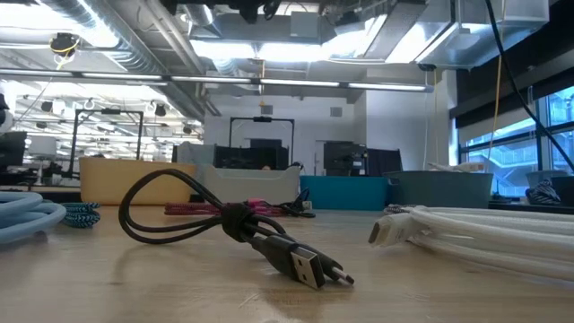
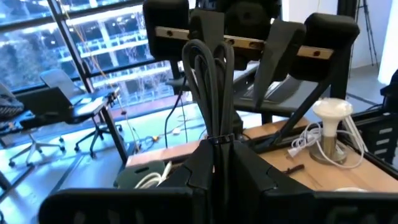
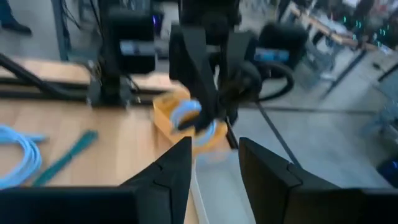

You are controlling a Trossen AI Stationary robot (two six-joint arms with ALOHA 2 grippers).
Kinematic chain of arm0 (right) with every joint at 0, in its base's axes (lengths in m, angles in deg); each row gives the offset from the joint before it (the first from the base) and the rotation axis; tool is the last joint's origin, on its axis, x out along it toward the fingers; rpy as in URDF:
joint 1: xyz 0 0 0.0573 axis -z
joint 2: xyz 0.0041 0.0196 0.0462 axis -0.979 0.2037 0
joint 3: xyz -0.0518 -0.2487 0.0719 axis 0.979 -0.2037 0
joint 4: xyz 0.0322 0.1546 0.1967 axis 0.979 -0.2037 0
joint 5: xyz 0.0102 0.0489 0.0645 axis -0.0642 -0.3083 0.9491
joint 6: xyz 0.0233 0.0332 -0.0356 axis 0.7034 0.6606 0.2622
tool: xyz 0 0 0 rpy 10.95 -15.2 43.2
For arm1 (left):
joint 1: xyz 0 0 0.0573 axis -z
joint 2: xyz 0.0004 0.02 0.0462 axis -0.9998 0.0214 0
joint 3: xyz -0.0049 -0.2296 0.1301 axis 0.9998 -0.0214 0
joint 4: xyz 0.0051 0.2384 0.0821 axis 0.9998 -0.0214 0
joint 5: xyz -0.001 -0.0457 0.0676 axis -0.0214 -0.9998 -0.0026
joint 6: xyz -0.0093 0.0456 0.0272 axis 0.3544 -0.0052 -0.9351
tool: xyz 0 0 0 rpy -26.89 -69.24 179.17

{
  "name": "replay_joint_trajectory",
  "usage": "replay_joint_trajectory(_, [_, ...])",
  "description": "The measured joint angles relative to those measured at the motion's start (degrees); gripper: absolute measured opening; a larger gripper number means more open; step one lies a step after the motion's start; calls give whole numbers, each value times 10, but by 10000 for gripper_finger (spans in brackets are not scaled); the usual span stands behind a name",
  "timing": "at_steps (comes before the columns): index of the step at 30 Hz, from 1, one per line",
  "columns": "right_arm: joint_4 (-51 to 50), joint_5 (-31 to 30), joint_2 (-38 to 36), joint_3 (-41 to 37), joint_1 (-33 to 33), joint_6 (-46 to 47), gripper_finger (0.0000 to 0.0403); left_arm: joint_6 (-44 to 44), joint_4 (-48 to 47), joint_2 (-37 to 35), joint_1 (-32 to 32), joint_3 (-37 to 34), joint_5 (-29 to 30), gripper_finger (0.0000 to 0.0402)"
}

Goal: Pick & Place USB Port
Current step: Put the black charger cable into the dark blue bin

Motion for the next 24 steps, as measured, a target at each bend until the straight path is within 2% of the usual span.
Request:
replay_joint_trajectory(13, [134,-1,40,0,7,-67,135,1,25,-2,14,0,-3,30])
replay_joint_trajectory(18, [150,1,42,0,14,-65,131,1,29,-2,14,0,0,30])
replay_joint_trajectory(21, [150,1,42,0,15,-58,99,1,27,-2,14,0,1,30])
replay_joint_trajectory(24, [150,2,42,0,15,-58,34,1,26,-1,14,0,1,33])
